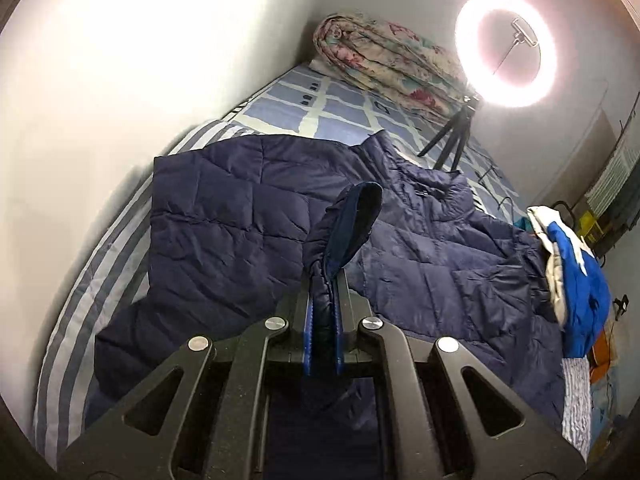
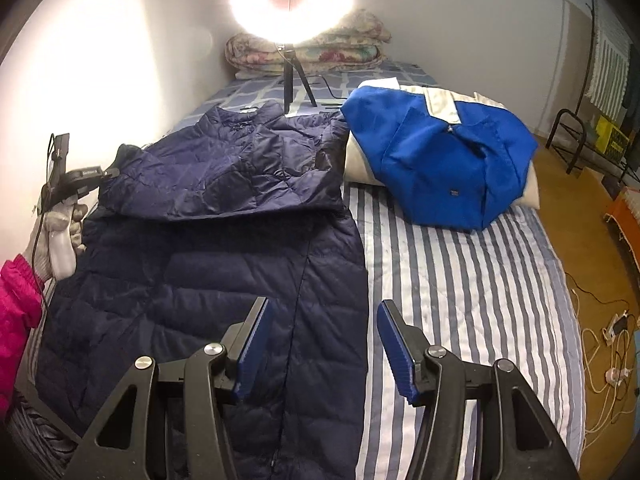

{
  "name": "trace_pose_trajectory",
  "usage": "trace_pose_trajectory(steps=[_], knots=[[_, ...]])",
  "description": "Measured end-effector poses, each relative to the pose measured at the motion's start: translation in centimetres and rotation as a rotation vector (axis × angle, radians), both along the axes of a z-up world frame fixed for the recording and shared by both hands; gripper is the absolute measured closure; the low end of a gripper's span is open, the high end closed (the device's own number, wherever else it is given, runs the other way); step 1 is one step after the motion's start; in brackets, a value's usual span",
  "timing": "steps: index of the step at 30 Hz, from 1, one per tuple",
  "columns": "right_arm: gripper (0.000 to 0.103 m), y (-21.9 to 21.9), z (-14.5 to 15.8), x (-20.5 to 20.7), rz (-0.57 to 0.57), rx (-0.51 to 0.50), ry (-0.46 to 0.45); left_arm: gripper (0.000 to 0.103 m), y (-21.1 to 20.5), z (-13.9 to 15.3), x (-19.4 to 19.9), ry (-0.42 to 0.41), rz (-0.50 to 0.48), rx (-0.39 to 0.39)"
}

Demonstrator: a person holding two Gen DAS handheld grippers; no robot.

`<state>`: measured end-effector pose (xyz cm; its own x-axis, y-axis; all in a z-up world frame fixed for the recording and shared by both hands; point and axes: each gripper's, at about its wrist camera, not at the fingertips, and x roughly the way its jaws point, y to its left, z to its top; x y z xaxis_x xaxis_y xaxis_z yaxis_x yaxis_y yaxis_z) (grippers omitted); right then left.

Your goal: Fold large clothes

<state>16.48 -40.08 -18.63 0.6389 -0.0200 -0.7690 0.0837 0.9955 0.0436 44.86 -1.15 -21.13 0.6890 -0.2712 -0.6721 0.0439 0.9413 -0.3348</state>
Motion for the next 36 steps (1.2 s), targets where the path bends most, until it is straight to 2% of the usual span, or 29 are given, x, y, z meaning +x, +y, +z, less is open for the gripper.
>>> trace_pose_trajectory(steps=[2, 5, 6, 7, 9, 10, 15, 20, 21, 22, 26, 30, 32, 33, 36], knots=[[0.049, 0.0, 0.4, 2.0, 0.012, -0.022, -0.014, 0.097, -0.1, -1.1, 0.7, 0.052, -0.021, 0.038], [0.049, 0.4, 1.2, 5.9, 0.078, -0.041, -0.045, 0.084, 0.4, -2.1, 0.9, 0.108, -0.048, 0.067], [0.049, 0.6, 1.5, 7.3, 0.106, -0.038, -0.049, 0.075, 0.8, -2.1, 0.9, 0.108, -0.045, 0.06], [0.049, 0.9, 1.8, 9.3, 0.15, -0.028, -0.052, 0.061, 1.4, -1.9, 0.9, 0.105, -0.034, 0.046], [0.049, 1.4, 2.2, 12.2, 0.193, -0.026, -0.063, 0.051, 2.3, -1.5, 0.9, 0.086, -0.017, 0.019], [0.049, 1.8, 2.2, 14.0, 0.216, -0.023, -0.058, 0.051, 2.6, -1.4, 1.1, 0.082, -0.019, 0.011], [0.05, 2.4, -0.1, 21.4, 0.23, -0.009, -0.003, 0.051, 1.7, -2.1, 3.0, 0.123, -0.051, 0.068], [0.05, 1.6, -3.6, 24.8, 0.203, 0.035, 0.067, 0.051, -0.5, -3.9, 5.0, 0.173, -0.106, 0.217], [0.05, 1.7, -4.3, 25.4, 0.206, 0.022, 0.08, 0.068, -0.9, -4.2, 5.1, 0.164, -0.129, 0.239], [0.05, 1.9, -4.9, 26.0, 0.214, 0.011, 0.09, 0.094, -1.2, -4.3, 5.0, 0.155, -0.144, 0.266], [0.05, 2.2, -6.1, 27.9, 0.215, -0.049, 0.107, 0.096, -1.3, -3.7, 4.9, 0.098, -0.148, 0.297], [0.052, 2.0, -7.7, 30.4, 0.158, -0.125, 0.122, 0.096, -0.3, -2.1, 6.2, 0.034, -0.069, 0.324], [0.058, 1.7, -8.5, 31.4, 0.099, -0.184, 0.129, 0.096, -0.3, -2.0, 7.6, 0.026, -0.052, 0.344], [0.068, 1.3, -9.0, 32.0, 0.054, -0.218, 0.133, 0.096, -0.4, -2.2, 8.1, 0.024, -0.047, 0.348], [0.077, 0.4, -10.0, 33.6, -0.024, -0.227, 0.143, 0.096, -1.4, -3.2, 9.7, 0.026, -0.042, 0.383]])
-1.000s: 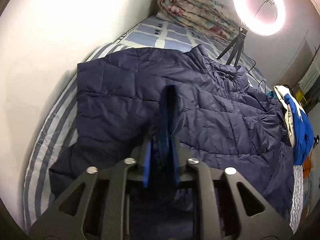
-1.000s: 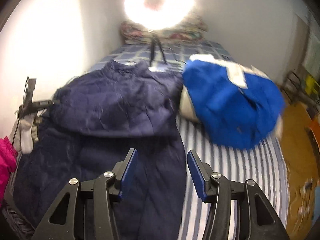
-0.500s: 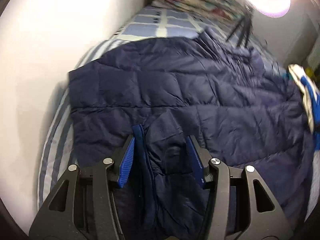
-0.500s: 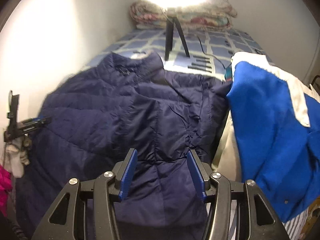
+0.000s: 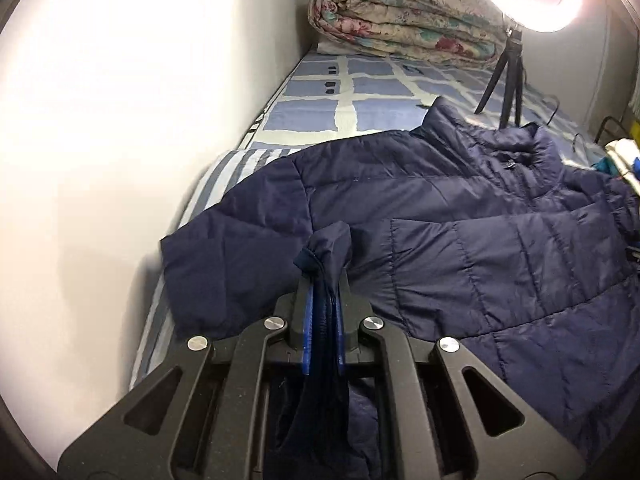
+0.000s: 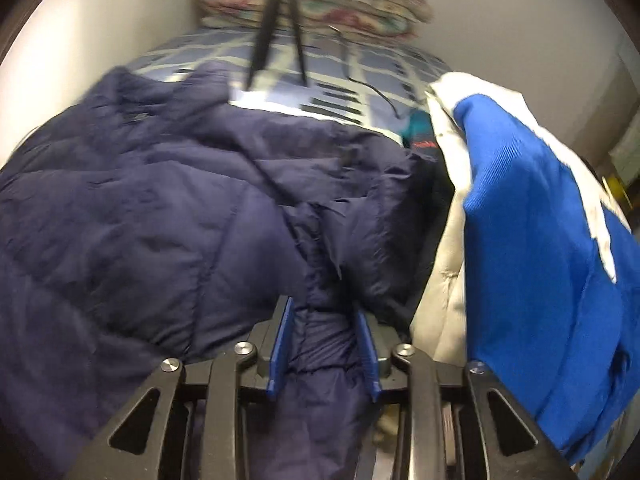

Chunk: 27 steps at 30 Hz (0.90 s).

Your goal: Fold large clothes

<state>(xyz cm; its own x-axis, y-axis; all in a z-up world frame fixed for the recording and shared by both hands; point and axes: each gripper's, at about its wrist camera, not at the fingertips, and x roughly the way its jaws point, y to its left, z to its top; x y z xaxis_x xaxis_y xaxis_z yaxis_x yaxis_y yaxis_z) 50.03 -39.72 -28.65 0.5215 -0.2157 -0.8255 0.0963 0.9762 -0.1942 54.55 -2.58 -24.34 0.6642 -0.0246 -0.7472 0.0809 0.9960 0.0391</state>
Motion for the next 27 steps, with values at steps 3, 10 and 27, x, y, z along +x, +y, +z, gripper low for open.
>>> trace_pose_trajectory(steps=[3, 10, 27], knots=[[0.077, 0.0, -0.6, 0.7, -0.017, -0.041, -0.009, 0.093, -1.1, -1.4, 1.0, 0.01, 0.019, 0.075], [0.063, -0.4, 2.7, -2.7, 0.074, 0.072, -0.086, 0.083, 1.0, 0.5, 0.3, 0.015, 0.086, 0.033], [0.049, -1.9, 17.7, -32.0, 0.234, 0.338, -0.329, 0.039, 5.7, 14.8, -25.6, -0.104, -0.105, -0.197]])
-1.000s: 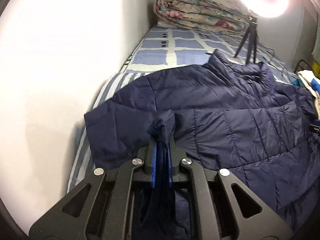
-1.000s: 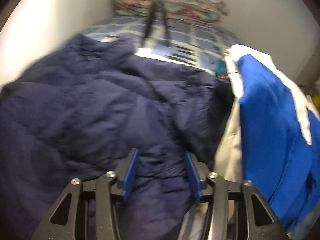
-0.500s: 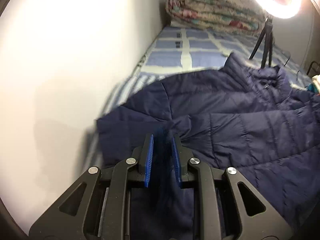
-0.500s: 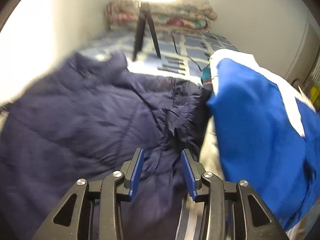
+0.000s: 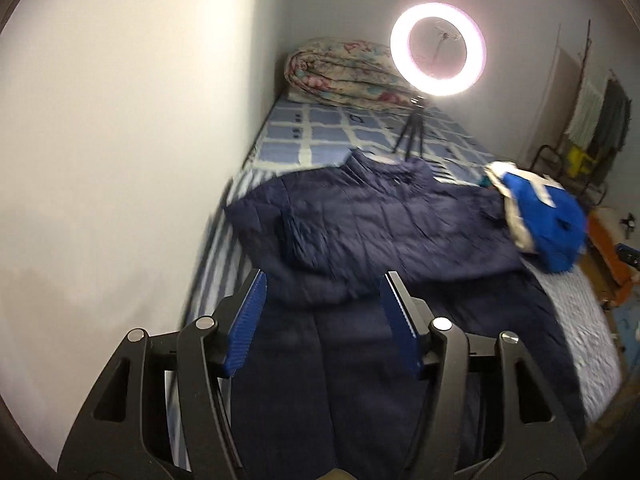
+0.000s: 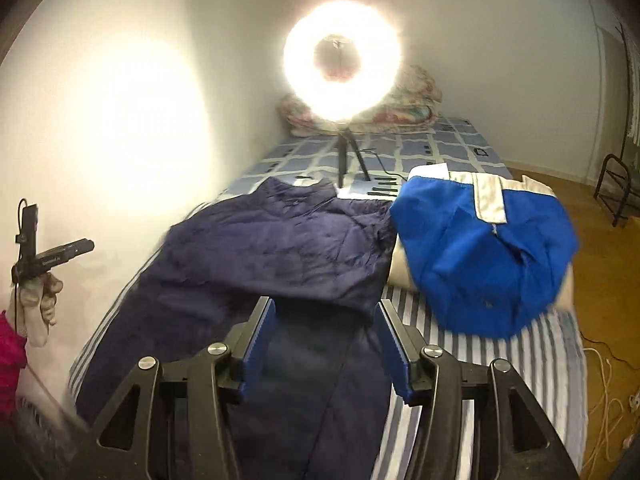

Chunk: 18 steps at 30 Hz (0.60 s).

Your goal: Fold large clothes

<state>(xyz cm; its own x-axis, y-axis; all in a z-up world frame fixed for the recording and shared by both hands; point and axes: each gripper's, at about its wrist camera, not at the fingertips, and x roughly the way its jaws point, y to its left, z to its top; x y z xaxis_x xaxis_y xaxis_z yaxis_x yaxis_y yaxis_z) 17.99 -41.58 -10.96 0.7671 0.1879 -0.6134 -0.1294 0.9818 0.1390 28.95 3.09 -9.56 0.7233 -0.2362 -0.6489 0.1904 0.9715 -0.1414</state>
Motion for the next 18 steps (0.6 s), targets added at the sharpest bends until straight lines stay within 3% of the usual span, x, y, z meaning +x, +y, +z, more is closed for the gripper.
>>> trace_pose_trajectory(steps=[2, 5, 8, 14, 18], knots=[[0.048, 0.2, -0.1, -3.1, 0.011, -0.006, 0.007, 0.031, 0.7, -0.3, -3.2, 0.038, -0.011, -0.017], [0.044, 0.1, -1.3, -7.3, 0.017, 0.011, 0.047, 0.03, 1.9, -1.9, -7.7, 0.103, -0.017, -0.01], [0.036, -0.1, -3.8, -10.3, -0.011, 0.011, 0.095, 0.029, 3.2, -5.2, -11.2, 0.201, 0.007, -0.015], [0.035, -1.2, -10.2, -13.7, -0.087, 0.067, 0.261, 0.029, 5.7, -11.0, -14.9, 0.359, 0.106, -0.068], [0.036, -1.0, -13.4, -14.7, -0.076, 0.098, 0.349, 0.029, 6.5, -13.4, -16.8, 0.419, 0.128, -0.052]])
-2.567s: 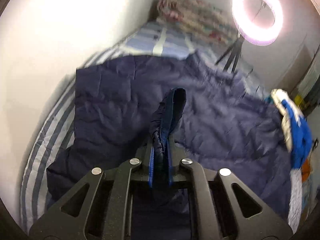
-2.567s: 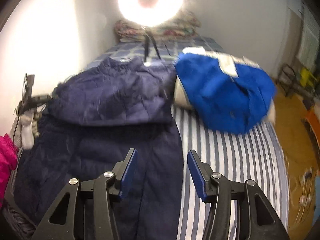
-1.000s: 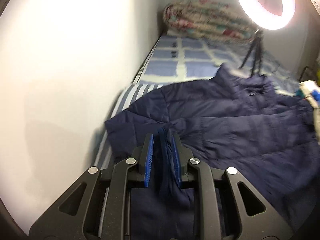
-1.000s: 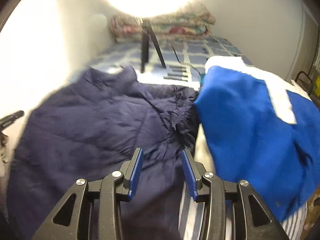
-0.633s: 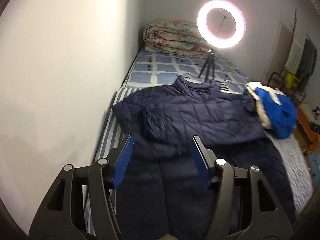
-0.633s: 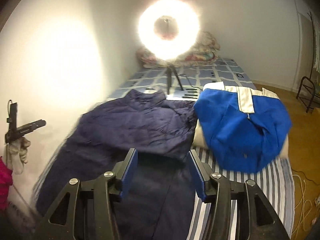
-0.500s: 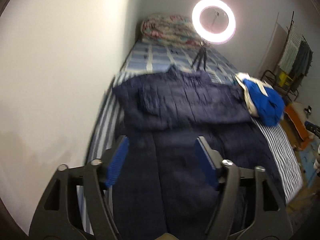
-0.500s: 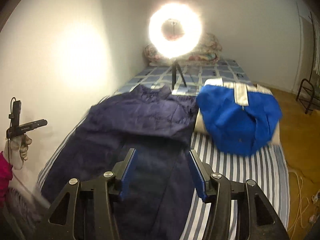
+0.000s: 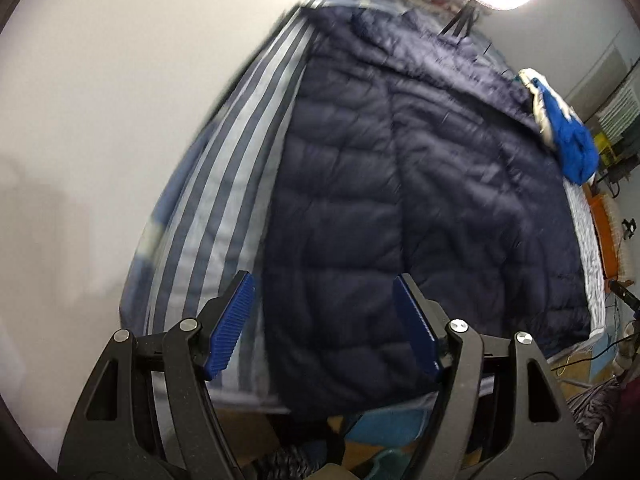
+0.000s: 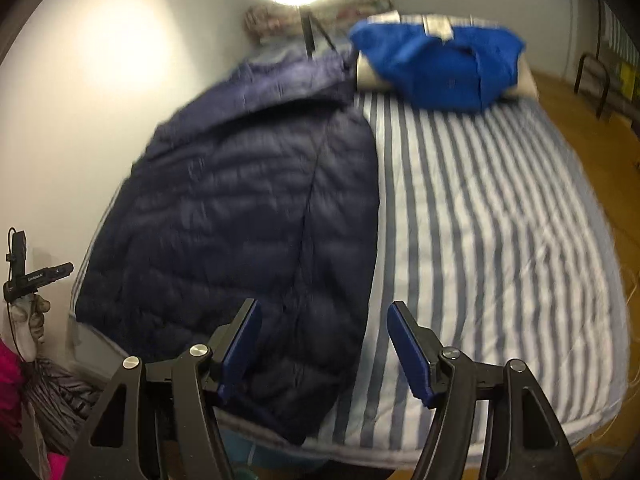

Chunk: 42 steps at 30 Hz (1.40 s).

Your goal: Fold large clothes

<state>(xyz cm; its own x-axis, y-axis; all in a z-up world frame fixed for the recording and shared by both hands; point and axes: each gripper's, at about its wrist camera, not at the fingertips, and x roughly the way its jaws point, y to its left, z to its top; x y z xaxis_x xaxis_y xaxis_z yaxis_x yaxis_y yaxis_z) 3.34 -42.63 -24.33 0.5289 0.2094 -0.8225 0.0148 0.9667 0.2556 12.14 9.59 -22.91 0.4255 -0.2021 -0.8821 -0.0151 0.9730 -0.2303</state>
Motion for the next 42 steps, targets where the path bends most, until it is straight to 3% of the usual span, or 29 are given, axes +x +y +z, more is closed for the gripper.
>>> trace_pose_trajectory(steps=[7, 14, 20, 23, 25, 28, 42], knots=[[0.036, -0.4, -4.7, -0.6, -0.028, 0.081, 0.131, 0.029, 0.9, -2.8, -2.1, 0.09, 0.02, -0.043], [0.037, -0.4, -6.6, -1.1, -0.033, 0.17, 0.191, 0.03, 0.7, -4.7, -2.5, 0.15, 0.026, -0.069], [0.039, 1.5, -7.6, -0.8, 0.013, 0.212, 0.211, 0.058, 0.1, -4.8, -2.3, 0.142, 0.006, -0.071], [0.057, 1.8, -7.6, -0.7, 0.031, 0.237, 0.214, 0.079, 0.5, -4.7, -2.1, 0.14, 0.016, -0.098], [0.076, 2.1, -7.7, -0.5, 0.036, 0.253, 0.222, 0.091, 0.6, -4.7, -2.0, 0.137, 0.021, -0.132], [0.096, 2.3, -7.3, -0.4, 0.031, 0.231, 0.206, 0.095, 0.5, -4.0, -2.3, 0.105, 0.02, -0.14], [0.101, 1.6, 2.4, -6.6, 0.061, 0.25, -0.056, 0.098, 1.2, 4.6, -7.6, -0.111, 0.06, -0.171]])
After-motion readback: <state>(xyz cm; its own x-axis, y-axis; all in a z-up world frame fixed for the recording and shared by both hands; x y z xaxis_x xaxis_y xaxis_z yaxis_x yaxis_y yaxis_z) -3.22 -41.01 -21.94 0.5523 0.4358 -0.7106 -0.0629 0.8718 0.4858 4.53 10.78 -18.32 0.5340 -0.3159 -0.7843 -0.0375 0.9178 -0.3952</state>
